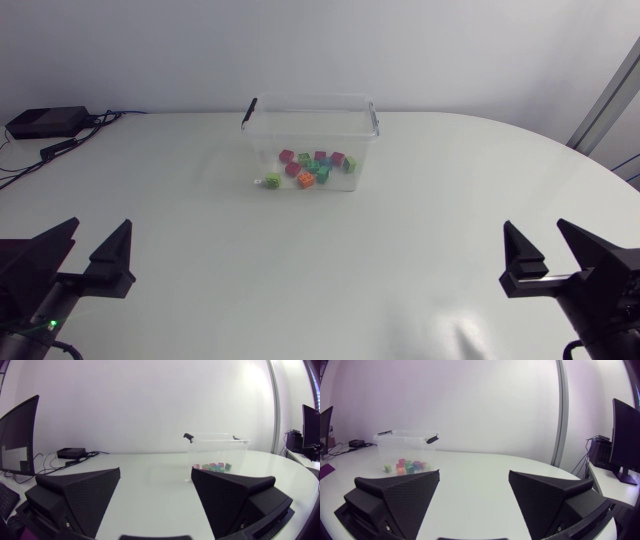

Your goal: Place the duplo bricks in the container

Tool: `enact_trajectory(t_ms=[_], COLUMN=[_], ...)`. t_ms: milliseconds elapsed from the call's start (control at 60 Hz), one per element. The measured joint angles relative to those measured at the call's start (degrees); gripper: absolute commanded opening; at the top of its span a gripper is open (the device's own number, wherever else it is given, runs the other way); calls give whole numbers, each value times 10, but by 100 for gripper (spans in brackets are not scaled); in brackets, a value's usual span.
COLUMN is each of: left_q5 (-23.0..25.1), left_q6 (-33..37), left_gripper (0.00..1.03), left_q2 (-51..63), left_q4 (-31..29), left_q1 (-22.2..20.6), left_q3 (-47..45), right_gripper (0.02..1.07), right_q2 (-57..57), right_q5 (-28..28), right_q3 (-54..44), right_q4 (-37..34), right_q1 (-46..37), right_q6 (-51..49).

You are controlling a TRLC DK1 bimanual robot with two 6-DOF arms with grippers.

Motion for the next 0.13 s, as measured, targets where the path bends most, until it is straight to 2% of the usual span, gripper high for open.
enact_trajectory(t_ms=[133], left_q5=[-2], left_q6=[-1], left_gripper=[99], left_q2=[-3], left_q4=[0], left_q1=[-1], left_q3=[-1], right_gripper=[102], right_q2=[-3], right_q5=[0], right_q3=[0], right_q4=[1], right_q1=[-1], right_q6=[2])
